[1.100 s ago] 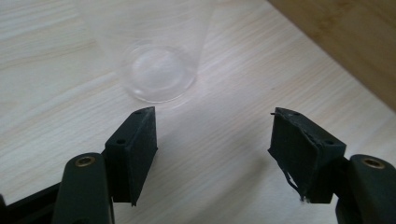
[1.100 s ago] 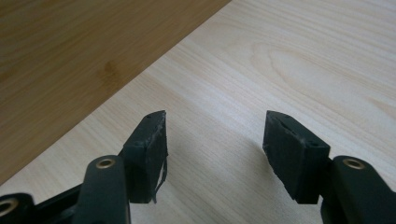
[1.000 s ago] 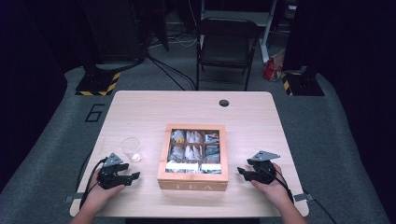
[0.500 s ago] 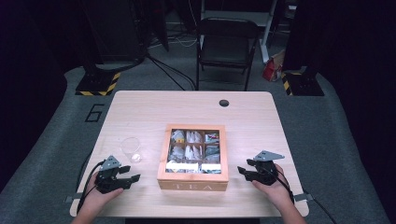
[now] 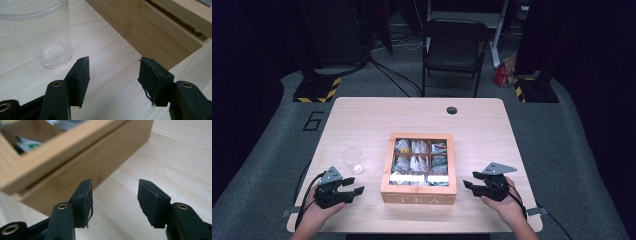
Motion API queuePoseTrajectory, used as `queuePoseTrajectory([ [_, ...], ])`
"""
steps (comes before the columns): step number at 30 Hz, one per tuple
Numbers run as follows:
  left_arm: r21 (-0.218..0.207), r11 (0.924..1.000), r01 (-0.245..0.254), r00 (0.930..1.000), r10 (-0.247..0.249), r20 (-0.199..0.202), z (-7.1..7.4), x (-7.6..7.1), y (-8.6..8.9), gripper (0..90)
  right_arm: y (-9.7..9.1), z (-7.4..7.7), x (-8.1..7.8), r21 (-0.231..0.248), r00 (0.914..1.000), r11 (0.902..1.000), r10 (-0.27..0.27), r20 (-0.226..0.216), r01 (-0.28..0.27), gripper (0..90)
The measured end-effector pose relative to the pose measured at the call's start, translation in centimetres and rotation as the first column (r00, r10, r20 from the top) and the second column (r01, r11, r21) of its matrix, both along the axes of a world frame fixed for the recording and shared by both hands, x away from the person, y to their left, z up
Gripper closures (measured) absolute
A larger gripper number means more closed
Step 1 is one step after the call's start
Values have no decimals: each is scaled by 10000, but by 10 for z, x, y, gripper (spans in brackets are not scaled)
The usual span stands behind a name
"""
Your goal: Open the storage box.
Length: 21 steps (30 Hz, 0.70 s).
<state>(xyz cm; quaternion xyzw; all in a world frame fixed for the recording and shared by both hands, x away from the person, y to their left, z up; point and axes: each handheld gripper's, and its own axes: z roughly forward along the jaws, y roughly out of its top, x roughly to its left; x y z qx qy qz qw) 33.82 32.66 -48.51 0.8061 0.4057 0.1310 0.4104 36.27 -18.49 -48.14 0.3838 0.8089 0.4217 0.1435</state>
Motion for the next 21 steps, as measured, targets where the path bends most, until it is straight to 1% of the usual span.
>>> queuePoseTrajectory([
  [2, -44, 10000, -39, 10000, 39, 80, 1, -1, -2, 416, 2, 5, -3, 125, 9999, 9998, 143, 21, -143, 455],
  [3, 33, 10000, 45, 10000, -45, 12, 2, -2, -3, 416, 2, 7, -4, 140, 9998, 9997, 216, 59, -216, 459],
  [6, 107, 9999, 47, 10000, -47, 2, 3, -3, -6, 427, 4, 14, -9, 216, 9994, 9992, 334, 27, -335, 485],
  [8, 110, 9999, 94, 9999, -93, -52, 5, -3, -7, 440, 6, 18, -11, 283, 9989, 9985, 473, -29, -472, 495],
  [9, 16, 10000, 33, 10000, -33, -58, 6, -4, -8, 444, 6, 19, -12, 244, 9986, 9983, 531, 43, -532, 497],
  [11, -18, 9999, 124, 9999, -125, -103, 8, -5, -10, 458, 8, 22, -15, 247, 9982, 9979, 600, 21, -600, 502],
  [12, 37, 9998, 207, 9997, -207, -91, 9, -6, -12, 462, 9, 23, -16, 235, 9980, 9977, 628, 55, -629, 503],
  [13, -34, 9998, 171, 9998, -171, -58, 10, -7, -14, 463, 10, 25, -18, 226, 9975, 9972, 710, 53, -711, 504],
  [14, 49, 9997, 255, 9997, -255, -6, 11, -7, -15, 463, 11, 26, -19, 182, 9968, 9967, 784, 132, -786, 505],
  [16, 14, 9994, 344, 9993, -344, 113, 14, -9, -20, 464, 13, 27, -21, 173, 9967, 9965, 811, 106, -812, 508],
  [18, 25, 9985, 553, 9984, -554, 61, 16, -11, -24, 464, 14, 27, -22, 192, 9958, 9957, 906, 154, -909, 510],
  [19, -18, 9983, 580, 9983, -579, 116, 17, -12, -26, 466, 14, 27, -23, 159, 9953, 9953, 956, 137, -958, 513],
  [20, 19, 9978, 664, 9977, -664, 138, 17, -12, -28, 469, 15, 27, -24, 224, 9956, 9954, 933, 118, -936, 516],
  [21, 1, 9974, 726, 9973, -726, 134, 18, -13, -30, 471, 15, 28, -25, 203, 9946, 9945, 1029, 137, -1032, 517],
])
